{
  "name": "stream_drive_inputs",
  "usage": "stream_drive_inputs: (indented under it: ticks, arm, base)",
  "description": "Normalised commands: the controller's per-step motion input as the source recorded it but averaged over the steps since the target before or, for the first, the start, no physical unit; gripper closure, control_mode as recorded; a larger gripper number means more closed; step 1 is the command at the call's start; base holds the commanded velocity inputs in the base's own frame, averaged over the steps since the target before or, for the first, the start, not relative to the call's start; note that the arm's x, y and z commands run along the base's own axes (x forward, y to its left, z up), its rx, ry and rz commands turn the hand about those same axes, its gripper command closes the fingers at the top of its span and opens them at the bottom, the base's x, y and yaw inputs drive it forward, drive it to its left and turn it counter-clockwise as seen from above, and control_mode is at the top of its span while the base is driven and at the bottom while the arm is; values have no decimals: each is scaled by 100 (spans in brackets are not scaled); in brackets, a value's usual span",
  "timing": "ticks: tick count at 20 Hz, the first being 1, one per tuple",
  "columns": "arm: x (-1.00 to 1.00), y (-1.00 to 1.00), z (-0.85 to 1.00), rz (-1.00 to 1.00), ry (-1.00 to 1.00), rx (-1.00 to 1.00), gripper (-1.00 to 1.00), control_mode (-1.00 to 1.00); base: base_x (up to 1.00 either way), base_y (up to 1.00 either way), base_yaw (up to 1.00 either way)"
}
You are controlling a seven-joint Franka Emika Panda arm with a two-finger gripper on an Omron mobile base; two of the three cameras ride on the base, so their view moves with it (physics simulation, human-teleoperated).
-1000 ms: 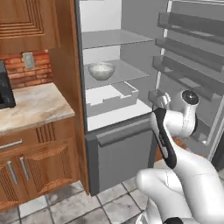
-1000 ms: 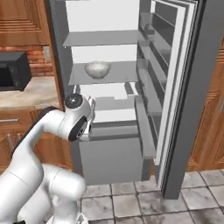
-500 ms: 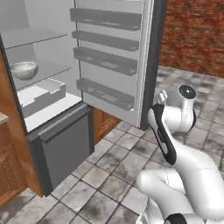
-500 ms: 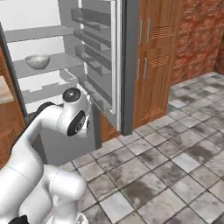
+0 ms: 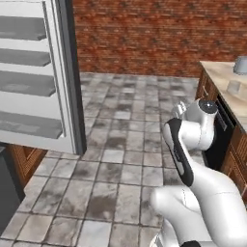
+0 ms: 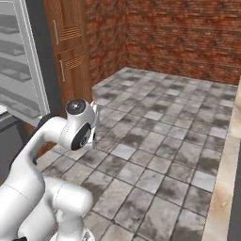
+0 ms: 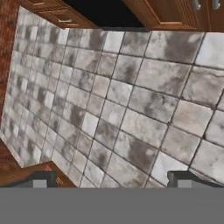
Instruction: Move the glass cup from next to the sink to the open cabinet. Then, move the bowl with the bell pepper to the fridge to clear the area for faucet cleaning.
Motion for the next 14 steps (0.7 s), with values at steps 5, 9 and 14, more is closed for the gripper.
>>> stream_drive_inputs:
  ticks: [5,9,14]
  arm:
    - [0,0,0,0,0,0,-100,100]
    - [0,0,0,0,0,0,-100,100]
    - [0,0,0,0,0,0,-100,100]
  base:
    - [100,-38,-12]
    - [100,-56,-4]
    - [100,-80,-33]
